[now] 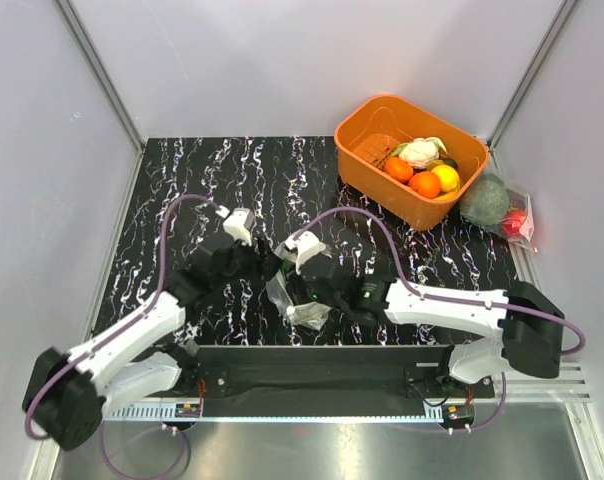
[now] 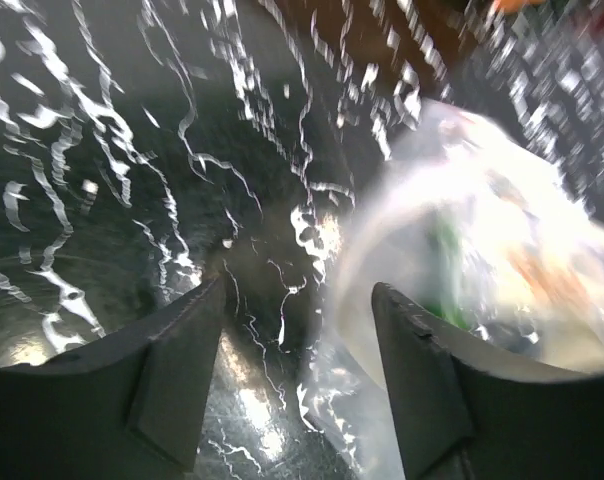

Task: Open the zip-top bag and remove the fake food

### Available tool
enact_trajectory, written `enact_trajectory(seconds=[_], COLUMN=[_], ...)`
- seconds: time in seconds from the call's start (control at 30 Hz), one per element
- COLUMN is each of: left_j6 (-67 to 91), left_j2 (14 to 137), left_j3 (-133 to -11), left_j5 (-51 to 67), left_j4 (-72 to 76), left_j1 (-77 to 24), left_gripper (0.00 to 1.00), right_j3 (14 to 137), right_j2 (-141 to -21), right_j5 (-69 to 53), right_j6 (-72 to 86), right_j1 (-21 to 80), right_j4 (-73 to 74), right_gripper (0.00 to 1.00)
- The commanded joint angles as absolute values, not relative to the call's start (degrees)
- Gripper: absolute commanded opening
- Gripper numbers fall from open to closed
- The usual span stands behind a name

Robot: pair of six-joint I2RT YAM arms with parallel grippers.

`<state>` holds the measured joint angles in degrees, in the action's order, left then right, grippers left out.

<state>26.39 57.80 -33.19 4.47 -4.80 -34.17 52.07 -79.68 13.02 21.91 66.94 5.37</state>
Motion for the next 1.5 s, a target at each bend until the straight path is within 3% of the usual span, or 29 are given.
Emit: enact_trajectory(seconds=[0.0, 0.1, 0.27, 0.47, 0.7, 1.17, 1.23, 1.37, 1.47], left_j6=[27.32, 29.17, 29.01, 28.65, 29.53, 30.32, 30.67, 31.20, 31.20], left_j2=[49.50, 40.19, 26.83, 22.77, 29.61, 43.41, 45.34, 48.42, 50.36], left_j3=[-29.81, -25.25, -20.48, -16.70, -15.56, -16.26, -16.35, -16.17, -16.00], left_j5=[0.26, -2.10, -2.99, 2.28, 5.54, -1.40, -1.84, -1.58, -1.93], left_j4=[-5.19, -4.66, -5.80, -1.25, 5.70, 16.17, 16.78, 19.07, 19.86], left_j1=[-34.89, -35.51, -36.47, -36.65, -38.57, -46.05, -46.32, -46.93, -47.81], left_gripper=[0.68, 0.77, 0.80, 0.83, 0.84, 0.84, 0.82, 0.60, 0.49], right_j3=[56.86, 59.41, 63.01, 67.14, 70.48, 72.51, 72.42, 72.34, 72.25], right_j2=[-83.40, -87.09, -91.75, -95.27, -96.15, -95.10, -94.66, -94.22, -94.04], right_j5=[23.36, 22.94, 19.96, 15.92, 14.33, 9.76, 9.67, 9.58, 9.84], right_j6=[22.85, 23.99, 25.13, 26.45, 29.70, 36.47, 37.00, 37.79, 37.88], right_j1=[66.98, 64.87, 60.83, 57.13, 54.14, 52.73, 52.65, 52.47, 52.12], right_j4=[3.60, 3.61, 3.16, 5.18, 7.03, 6.94, 7.03, 6.94, 6.86], right_gripper=[0.00, 0.00, 0.00, 0.00, 0.00, 0.00, 0.00, 0.00, 0.00])
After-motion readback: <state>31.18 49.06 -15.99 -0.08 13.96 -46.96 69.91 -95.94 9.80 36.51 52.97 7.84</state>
